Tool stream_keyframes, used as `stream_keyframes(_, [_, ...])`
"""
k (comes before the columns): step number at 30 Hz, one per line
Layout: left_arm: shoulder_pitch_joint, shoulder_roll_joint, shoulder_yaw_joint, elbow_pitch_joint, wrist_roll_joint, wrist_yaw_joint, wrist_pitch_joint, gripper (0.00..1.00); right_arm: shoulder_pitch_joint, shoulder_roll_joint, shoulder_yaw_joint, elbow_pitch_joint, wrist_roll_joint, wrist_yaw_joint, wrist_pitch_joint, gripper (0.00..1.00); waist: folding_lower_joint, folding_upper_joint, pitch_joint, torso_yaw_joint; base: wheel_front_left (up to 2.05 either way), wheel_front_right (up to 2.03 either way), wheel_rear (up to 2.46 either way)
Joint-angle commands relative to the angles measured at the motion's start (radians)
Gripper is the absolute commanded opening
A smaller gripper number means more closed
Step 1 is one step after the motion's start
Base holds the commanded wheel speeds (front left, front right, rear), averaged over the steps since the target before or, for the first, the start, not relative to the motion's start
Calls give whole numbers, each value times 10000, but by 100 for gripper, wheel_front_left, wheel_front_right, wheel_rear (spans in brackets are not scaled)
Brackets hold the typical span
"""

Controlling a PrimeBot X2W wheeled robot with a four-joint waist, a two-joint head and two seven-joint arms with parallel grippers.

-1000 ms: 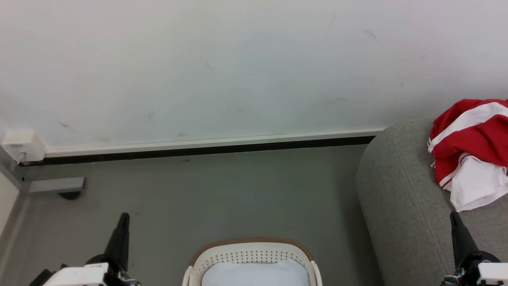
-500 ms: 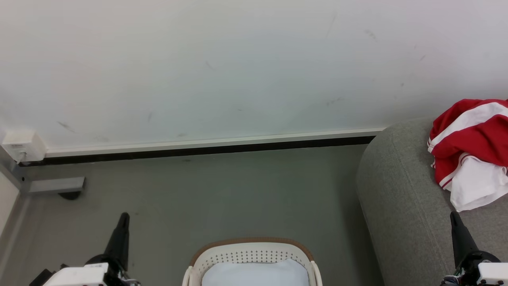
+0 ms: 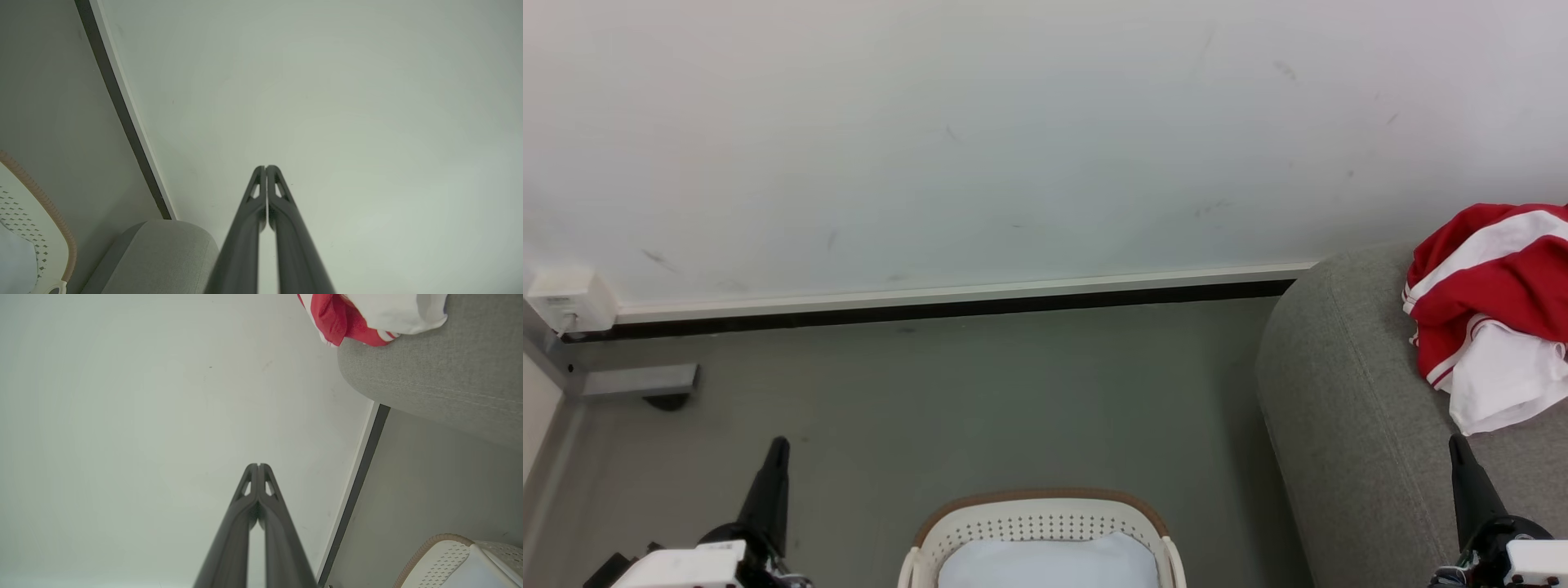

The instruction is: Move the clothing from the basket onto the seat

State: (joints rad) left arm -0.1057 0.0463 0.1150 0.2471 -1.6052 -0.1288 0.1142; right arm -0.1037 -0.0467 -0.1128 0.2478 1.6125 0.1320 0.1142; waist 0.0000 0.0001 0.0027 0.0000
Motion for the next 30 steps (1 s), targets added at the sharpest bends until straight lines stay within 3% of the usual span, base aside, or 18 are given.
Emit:
stream_keyframes(1, [-89, 73, 12, -25, -135, -45, 40, 0, -117, -66, -44, -57, 6, -24, 37, 0, 0, -1, 0, 0, 0, 0, 0])
stream_keyframes(30, [-88, 72, 8, -26, -137, -47, 39, 0, -116, -66, -43, -57, 7, -24, 36, 0, 0, -1, 0, 0, 0, 0, 0])
